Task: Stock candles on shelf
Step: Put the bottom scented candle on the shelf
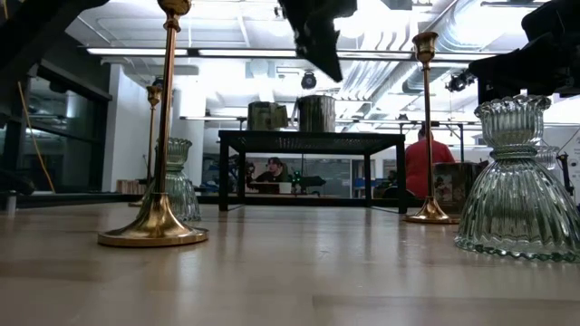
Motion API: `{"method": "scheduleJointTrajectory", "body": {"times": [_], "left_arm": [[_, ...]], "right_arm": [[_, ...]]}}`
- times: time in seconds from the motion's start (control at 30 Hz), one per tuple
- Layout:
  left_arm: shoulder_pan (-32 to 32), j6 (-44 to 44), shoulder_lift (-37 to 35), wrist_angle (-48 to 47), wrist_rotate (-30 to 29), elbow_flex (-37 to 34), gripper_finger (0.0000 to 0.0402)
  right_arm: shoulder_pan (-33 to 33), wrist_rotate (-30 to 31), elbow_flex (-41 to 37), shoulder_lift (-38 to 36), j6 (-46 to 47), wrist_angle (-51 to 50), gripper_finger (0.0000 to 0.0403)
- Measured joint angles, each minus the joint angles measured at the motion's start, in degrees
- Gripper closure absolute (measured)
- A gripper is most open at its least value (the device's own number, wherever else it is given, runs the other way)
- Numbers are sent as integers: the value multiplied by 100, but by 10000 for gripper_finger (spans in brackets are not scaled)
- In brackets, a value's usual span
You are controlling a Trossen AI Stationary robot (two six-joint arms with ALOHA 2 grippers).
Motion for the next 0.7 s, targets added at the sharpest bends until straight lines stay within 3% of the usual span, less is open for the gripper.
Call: {"method": "scheduleJointTrajectory", "body": {"times": [0.13, 0.37, 0.7], "left_arm": [[-83, -253, -40, 425, -184, -461, 392], [-211, -1205, -68, 1537, -1237, -1188, 397], [-270, -2658, -317, 2399, -1554, -1881, 396]], "right_arm": [[1, 0, 1, 0, 0, 0, 400], [1, 1, 0, 0, -1, 0, 400], [-1, 1, 1, 0, 0, 1, 400]]}}
